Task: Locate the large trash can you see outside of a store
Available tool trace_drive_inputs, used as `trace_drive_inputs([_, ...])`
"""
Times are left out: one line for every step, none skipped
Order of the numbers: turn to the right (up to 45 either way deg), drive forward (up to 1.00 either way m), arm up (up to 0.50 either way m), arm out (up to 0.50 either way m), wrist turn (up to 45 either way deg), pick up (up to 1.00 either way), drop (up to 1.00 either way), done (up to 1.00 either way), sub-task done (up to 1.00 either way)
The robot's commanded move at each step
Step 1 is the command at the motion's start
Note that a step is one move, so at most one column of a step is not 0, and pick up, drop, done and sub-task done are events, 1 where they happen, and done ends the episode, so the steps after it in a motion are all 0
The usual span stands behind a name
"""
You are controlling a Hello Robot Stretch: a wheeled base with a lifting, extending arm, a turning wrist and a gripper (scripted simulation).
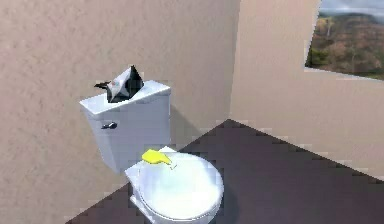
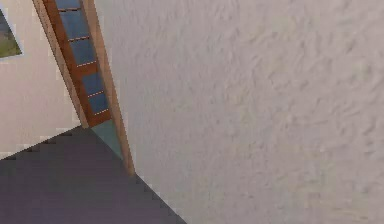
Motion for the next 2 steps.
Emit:
trace_drive_inputs([0.0, 0.3, 0.0, 0.0, 0.0, 0.0, 0.0, 0.0, 0.0])
trace_drive_inputs([-45.0, 0.0, 0.0, 0.0, 0.0, 0.0, 0.0, 0.0, 0.0])
